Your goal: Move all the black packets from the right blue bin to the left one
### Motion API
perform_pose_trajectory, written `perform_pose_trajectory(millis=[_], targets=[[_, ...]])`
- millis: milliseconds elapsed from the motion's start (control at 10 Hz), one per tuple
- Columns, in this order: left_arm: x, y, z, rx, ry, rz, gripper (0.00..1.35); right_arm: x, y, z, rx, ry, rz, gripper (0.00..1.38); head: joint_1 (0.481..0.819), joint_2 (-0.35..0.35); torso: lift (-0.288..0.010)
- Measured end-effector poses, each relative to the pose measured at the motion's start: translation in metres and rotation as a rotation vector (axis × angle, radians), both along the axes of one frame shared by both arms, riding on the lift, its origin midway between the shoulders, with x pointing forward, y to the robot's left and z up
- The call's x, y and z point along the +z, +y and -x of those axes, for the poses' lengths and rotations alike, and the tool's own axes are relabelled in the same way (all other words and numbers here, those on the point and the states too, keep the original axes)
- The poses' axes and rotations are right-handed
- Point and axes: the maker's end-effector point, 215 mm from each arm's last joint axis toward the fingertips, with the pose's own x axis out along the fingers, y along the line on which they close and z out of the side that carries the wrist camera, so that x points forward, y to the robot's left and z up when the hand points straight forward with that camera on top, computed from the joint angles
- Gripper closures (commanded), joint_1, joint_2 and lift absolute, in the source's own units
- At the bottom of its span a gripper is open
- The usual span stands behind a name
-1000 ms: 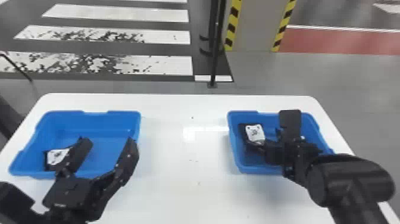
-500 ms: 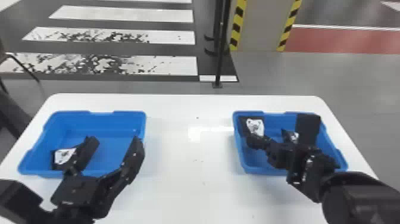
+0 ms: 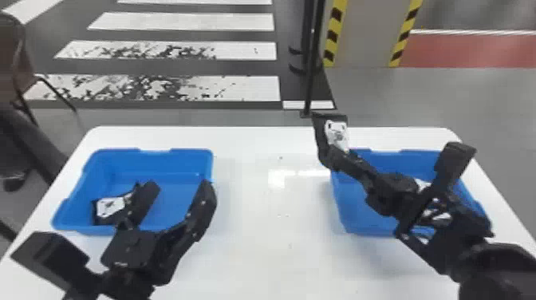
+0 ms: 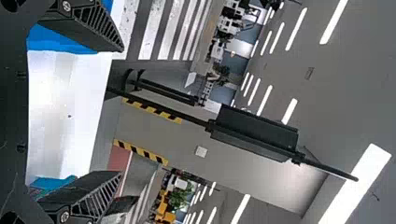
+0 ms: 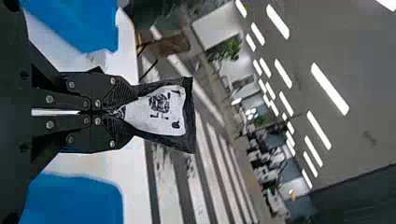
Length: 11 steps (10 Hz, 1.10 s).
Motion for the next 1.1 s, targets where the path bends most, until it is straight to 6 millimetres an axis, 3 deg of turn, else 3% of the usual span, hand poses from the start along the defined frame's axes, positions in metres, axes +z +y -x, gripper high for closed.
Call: perform_pose_trajectory(millis=[200, 400, 500, 700, 800, 900, 1000, 1100], targets=[[-0.002, -0.014, -0.002, -0.035, 0.013, 0.049, 0.09, 0.005, 0.090, 0.033, 0.195, 0.009, -0.145, 1.14, 0.695, 0.117, -0.140], [-0.005, -0.028, -0.003, -0.073, 0.020, 0.075, 0.09, -0.007, 0.171, 0.085, 0.381, 0.093, -0.226, 1.14, 0.695, 0.227, -0.140], [-0.008, -0.032, -0.004, -0.082, 0.024, 0.080, 0.09, -0.008, 0.197, 0.104, 0.450, 0.113, -0.238, 1.14, 0.695, 0.270, -0.140], [-0.012, -0.033, -0.005, -0.085, 0.027, 0.087, 0.09, -0.005, 0.220, 0.124, 0.517, 0.120, -0.241, 1.14, 0.695, 0.307, -0.140], [-0.013, -0.033, -0.005, -0.085, 0.028, 0.084, 0.24, -0.005, 0.226, 0.129, 0.533, 0.127, -0.245, 1.14, 0.695, 0.317, -0.140], [-0.014, -0.033, -0.006, -0.083, 0.029, 0.068, 0.81, -0.007, 0.232, 0.136, 0.552, 0.137, -0.247, 1.14, 0.695, 0.328, -0.140], [-0.017, -0.033, -0.008, -0.085, 0.036, 0.049, 1.07, -0.008, 0.237, 0.141, 0.570, 0.142, -0.246, 1.14, 0.695, 0.335, -0.140], [-0.019, -0.033, -0.008, -0.086, 0.049, 0.028, 1.19, -0.008, 0.240, 0.144, 0.579, 0.144, -0.245, 1.14, 0.695, 0.342, -0.140]])
